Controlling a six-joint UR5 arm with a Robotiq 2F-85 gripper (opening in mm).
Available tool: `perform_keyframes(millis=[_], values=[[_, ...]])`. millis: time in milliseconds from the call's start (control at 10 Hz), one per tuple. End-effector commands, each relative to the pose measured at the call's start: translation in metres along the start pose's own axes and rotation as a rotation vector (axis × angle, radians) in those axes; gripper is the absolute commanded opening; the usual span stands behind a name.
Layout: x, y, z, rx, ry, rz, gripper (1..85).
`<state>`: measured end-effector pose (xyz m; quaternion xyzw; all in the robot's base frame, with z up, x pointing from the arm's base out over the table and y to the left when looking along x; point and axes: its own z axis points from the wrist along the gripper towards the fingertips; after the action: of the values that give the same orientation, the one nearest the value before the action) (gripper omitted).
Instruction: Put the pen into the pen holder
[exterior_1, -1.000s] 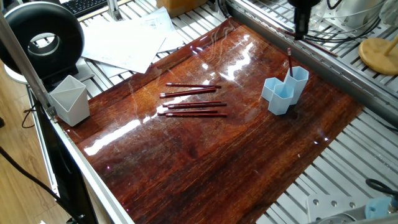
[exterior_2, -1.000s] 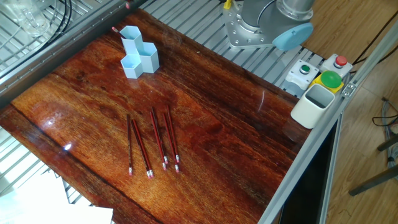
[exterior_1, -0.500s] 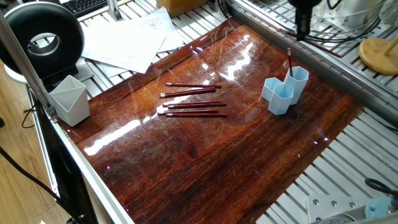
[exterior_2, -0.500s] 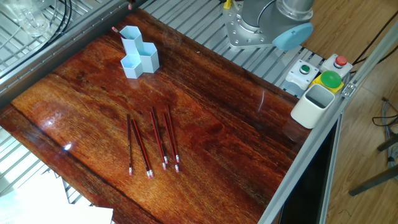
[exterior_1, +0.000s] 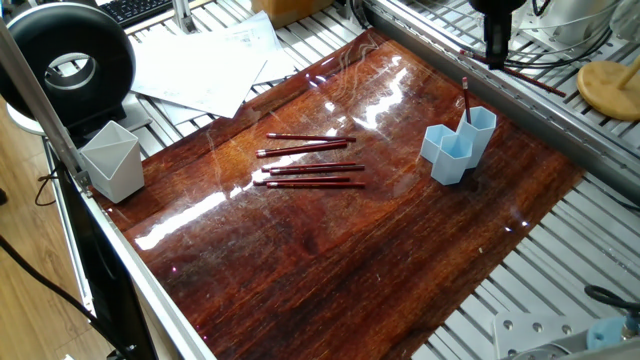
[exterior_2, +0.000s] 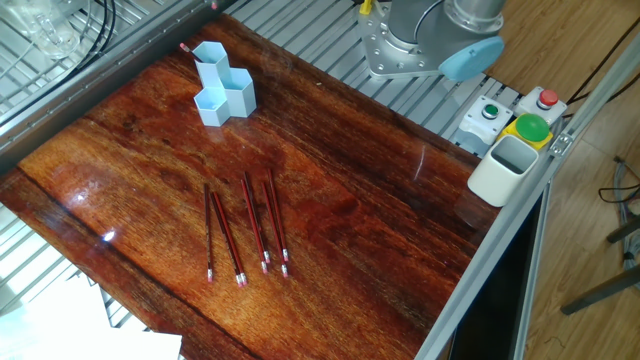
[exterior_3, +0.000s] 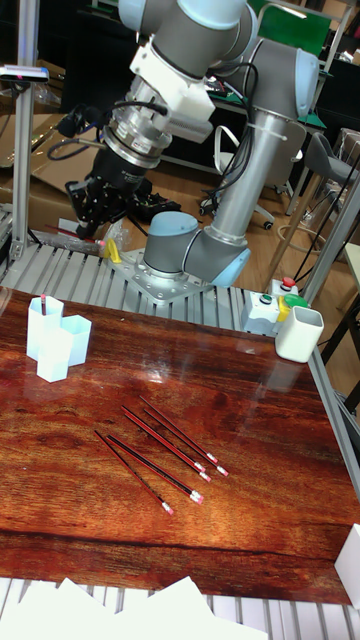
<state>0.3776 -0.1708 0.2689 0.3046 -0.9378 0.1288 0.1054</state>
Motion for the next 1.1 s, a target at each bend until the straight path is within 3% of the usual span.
perform_keyframes(millis=[0, 100, 200, 300, 400, 500, 700, 900, 1000], values=[[0.011, 0.004, -0.035, -0.042, -0.147, -0.055, 1.0], [0.009, 0.015, -0.053, -0.101, -0.284, -0.051, 1.0], [0.012, 0.006, -0.063, -0.071, -0.352, -0.070, 1.0], [0.025, -0.006, -0.062, -0.019, -0.357, -0.102, 1.0], [0.037, -0.008, -0.057, -0.013, -0.354, -0.115, 1.0], [0.036, -0.019, -0.051, 0.029, -0.406, -0.143, 1.0], [0.015, -0.009, -0.055, -0.020, -0.562, -0.134, 1.0], [0.002, -0.008, -0.057, -0.012, -0.623, -0.143, 1.0], [0.004, -0.005, -0.056, -0.026, -0.617, -0.144, 1.0]])
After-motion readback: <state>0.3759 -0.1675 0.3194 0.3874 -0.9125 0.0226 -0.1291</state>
